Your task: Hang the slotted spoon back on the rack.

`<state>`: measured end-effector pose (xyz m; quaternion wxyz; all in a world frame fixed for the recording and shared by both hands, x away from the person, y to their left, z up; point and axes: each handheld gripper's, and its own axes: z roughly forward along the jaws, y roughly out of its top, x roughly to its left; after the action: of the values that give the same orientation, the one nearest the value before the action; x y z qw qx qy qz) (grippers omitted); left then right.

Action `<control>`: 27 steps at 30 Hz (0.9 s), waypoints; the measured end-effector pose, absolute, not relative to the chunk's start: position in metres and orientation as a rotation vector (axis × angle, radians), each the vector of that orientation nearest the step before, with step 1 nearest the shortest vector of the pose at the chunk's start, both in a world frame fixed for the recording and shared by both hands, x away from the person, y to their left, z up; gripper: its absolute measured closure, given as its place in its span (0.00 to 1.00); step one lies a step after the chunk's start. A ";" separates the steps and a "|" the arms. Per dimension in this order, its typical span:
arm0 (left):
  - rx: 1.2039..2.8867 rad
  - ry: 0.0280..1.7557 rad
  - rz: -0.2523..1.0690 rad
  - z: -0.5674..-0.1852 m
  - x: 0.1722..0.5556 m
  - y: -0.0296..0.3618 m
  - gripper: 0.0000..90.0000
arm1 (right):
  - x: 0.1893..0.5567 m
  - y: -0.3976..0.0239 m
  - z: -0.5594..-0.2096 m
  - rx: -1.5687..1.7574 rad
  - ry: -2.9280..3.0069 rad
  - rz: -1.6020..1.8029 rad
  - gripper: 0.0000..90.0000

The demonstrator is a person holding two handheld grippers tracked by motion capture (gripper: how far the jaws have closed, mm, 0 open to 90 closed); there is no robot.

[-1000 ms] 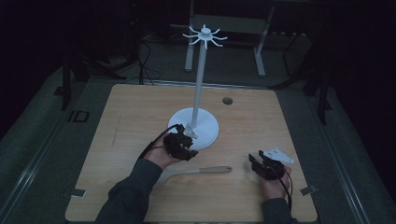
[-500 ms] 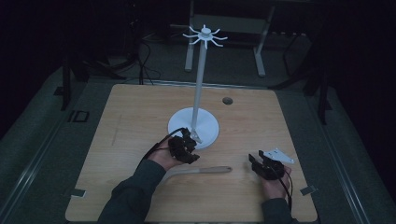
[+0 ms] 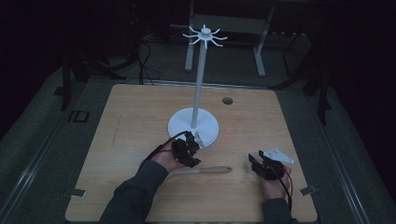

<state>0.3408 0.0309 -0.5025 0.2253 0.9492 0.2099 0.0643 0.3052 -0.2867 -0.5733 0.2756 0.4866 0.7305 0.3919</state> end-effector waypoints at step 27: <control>2.736 0.497 0.040 -0.531 0.336 0.009 0.70 | 0.305 -0.287 -0.573 1.303 1.970 1.051 0.55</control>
<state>0.3363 0.0089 -0.5309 0.1793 0.9678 0.1760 0.0141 0.3052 -0.2866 -0.5734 0.2745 0.4847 0.7328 0.3908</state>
